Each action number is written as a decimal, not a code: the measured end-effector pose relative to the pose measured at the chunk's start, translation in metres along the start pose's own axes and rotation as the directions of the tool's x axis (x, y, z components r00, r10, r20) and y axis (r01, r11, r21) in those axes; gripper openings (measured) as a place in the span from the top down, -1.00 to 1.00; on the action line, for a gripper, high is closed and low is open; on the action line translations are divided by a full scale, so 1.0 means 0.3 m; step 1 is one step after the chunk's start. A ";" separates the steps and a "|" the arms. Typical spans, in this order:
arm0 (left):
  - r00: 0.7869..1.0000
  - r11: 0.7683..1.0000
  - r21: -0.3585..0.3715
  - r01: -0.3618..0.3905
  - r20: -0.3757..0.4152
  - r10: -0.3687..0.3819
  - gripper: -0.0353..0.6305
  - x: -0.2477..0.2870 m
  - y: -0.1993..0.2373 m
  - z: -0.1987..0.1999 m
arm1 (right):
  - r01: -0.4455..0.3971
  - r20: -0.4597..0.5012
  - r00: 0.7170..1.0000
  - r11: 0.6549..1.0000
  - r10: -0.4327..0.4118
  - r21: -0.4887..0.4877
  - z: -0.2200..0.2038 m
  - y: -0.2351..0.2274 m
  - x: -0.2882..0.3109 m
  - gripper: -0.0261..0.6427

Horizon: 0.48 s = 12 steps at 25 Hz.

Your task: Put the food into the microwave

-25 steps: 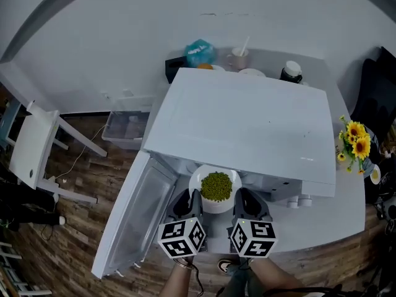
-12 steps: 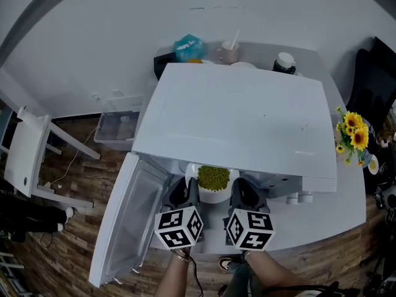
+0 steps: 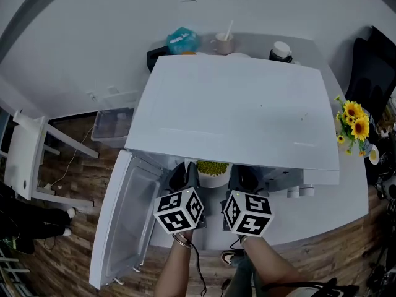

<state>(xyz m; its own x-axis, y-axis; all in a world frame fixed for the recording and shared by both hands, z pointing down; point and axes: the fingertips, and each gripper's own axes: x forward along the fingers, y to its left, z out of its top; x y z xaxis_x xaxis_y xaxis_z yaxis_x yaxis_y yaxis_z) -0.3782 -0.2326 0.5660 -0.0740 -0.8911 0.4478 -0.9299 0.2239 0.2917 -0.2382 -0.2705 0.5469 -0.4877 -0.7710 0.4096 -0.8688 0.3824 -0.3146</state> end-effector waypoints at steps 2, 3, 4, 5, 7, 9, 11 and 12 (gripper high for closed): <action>1.000 1.000 0.002 -0.007 0.001 0.007 0.64 0.011 0.001 0.004 | 0.008 -0.004 1.000 1.000 -0.008 0.000 -0.001 -0.003 0.011 0.79; 1.000 1.000 0.009 -0.013 0.003 0.013 0.64 0.016 0.001 0.006 | 0.011 -0.004 1.000 1.000 -0.011 0.002 -0.001 -0.004 0.015 0.79; 1.000 1.000 0.016 -0.021 0.006 0.021 0.64 0.020 0.002 0.008 | 0.015 -0.002 1.000 1.000 -0.015 0.003 -0.001 -0.005 0.018 0.79; 1.000 0.999 0.022 -0.028 0.009 0.027 0.64 0.024 0.001 0.010 | 0.019 -0.002 1.000 1.000 -0.019 0.002 -0.001 -0.006 0.022 0.79; 0.999 0.999 0.030 -0.037 0.011 0.037 0.64 0.033 0.001 0.011 | 0.028 -0.007 1.000 1.000 -0.028 -0.004 -0.004 -0.011 0.030 0.79; 0.999 0.999 0.033 -0.041 0.010 0.041 0.64 0.042 0.001 0.011 | 0.037 -0.017 0.999 0.999 -0.037 -0.004 -0.010 -0.016 0.038 0.79; 0.999 0.999 0.034 -0.042 0.008 0.042 0.64 0.050 0.001 0.010 | 0.044 -0.019 0.999 0.999 -0.045 -0.004 -0.012 -0.020 0.043 0.79; 0.999 0.999 0.033 -0.042 0.008 0.041 0.64 0.054 0.001 0.009 | 0.048 -0.018 0.999 0.999 -0.048 -0.005 -0.011 -0.021 0.045 0.79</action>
<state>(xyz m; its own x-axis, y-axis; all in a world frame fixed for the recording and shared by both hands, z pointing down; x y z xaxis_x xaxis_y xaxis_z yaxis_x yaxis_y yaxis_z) -0.3806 -0.2482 0.5711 -0.1153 -0.8842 0.4527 -0.9374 0.2476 0.2448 -0.2395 -0.2817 0.5575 -0.4469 -0.7791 0.4396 -0.8916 0.3477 -0.2901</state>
